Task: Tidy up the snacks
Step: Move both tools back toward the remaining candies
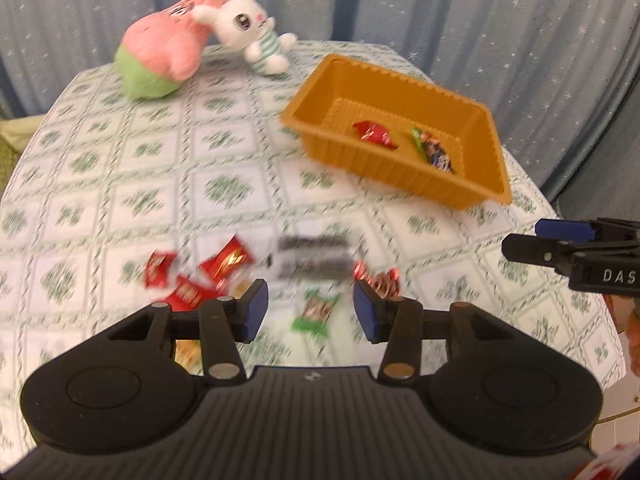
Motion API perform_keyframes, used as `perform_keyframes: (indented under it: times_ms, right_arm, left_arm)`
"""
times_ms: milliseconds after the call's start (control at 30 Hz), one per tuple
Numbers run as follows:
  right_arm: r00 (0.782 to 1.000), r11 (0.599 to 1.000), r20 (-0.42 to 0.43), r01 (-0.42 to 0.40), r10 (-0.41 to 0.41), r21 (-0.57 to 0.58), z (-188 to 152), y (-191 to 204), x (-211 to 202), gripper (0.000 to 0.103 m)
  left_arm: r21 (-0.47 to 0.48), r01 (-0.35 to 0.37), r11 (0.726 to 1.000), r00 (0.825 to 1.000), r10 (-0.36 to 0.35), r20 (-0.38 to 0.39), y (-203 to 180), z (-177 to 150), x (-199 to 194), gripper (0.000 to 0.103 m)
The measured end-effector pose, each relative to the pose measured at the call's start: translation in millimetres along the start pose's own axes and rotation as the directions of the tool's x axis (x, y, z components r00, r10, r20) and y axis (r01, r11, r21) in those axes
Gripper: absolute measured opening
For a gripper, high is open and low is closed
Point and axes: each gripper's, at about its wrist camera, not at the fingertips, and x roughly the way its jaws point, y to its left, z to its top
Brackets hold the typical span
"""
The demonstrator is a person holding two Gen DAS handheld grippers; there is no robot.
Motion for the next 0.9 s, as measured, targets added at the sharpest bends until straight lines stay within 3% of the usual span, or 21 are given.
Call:
perform_keyframes:
  times_ms: [500, 900]
  right_arm:
    - [0.995, 0.994, -0.082, -0.069, 0.062, -0.083, -27.3, 32.3, 9.1, 0.07]
    - [0.989, 0.963, -0.126, -0.106, 0.077, -0.248, -47.3, 58.1, 30.7, 0.07]
  left_arm:
    - [-0.079, -0.073, 0.994, 0.997, 0.071, -0.018, 27.2, -45.3, -25.0, 0.043]
    - [-0.129, -0.125, 0.984, 0.992, 0.122, -0.036, 43.7, -68.7, -30.2, 0.043]
